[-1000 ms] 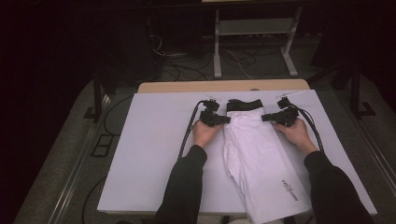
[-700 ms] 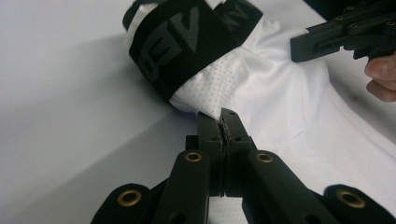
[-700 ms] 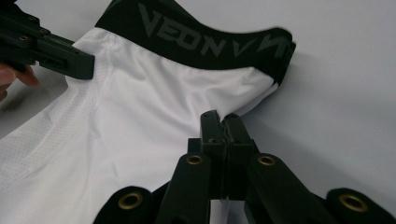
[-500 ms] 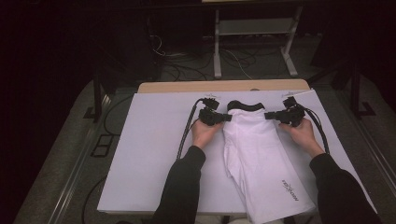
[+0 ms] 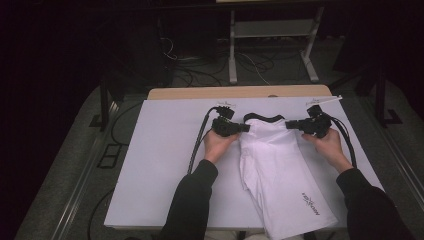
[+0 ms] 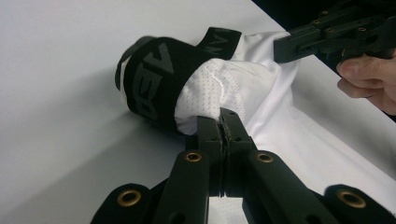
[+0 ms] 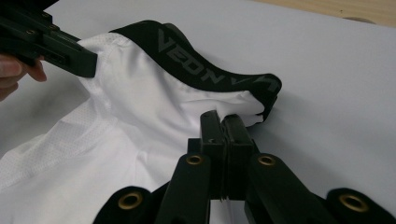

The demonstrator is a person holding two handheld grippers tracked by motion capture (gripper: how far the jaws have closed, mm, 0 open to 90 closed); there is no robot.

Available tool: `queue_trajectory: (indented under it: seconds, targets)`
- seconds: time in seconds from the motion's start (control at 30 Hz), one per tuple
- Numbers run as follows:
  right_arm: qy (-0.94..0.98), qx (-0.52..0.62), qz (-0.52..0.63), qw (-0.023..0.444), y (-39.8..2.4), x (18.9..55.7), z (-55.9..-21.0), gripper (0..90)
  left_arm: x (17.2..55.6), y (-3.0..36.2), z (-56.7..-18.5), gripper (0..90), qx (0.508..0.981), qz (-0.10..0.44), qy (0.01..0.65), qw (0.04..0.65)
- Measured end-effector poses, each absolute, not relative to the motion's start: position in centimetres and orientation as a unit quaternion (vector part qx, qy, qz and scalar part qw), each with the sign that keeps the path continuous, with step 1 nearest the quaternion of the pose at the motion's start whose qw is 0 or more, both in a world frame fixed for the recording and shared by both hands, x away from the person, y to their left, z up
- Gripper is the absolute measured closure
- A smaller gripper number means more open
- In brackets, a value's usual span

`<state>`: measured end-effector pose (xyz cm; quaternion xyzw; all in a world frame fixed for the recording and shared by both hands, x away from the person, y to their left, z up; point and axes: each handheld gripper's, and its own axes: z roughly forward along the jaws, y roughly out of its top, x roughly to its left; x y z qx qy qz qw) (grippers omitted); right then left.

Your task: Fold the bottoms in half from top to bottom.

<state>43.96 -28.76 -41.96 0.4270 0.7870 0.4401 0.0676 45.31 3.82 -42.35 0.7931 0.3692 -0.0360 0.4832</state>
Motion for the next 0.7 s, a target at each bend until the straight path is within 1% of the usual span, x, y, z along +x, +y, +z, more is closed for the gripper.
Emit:
queue_trajectory:
  seconds: [0.53,0.7]
  targets:
    - [0.790,0.409,0.450,0.073,-29.3,41.4,-40.6,87.3,42.3,3.6,-40.5,87.9,0.796,-0.048,0.350,0.492]
    - [0.793,0.406,0.450,0.067,-29.5,40.6,-40.5,87.3,41.4,3.5,-39.8,87.9,0.799,-0.052,0.337,0.495]
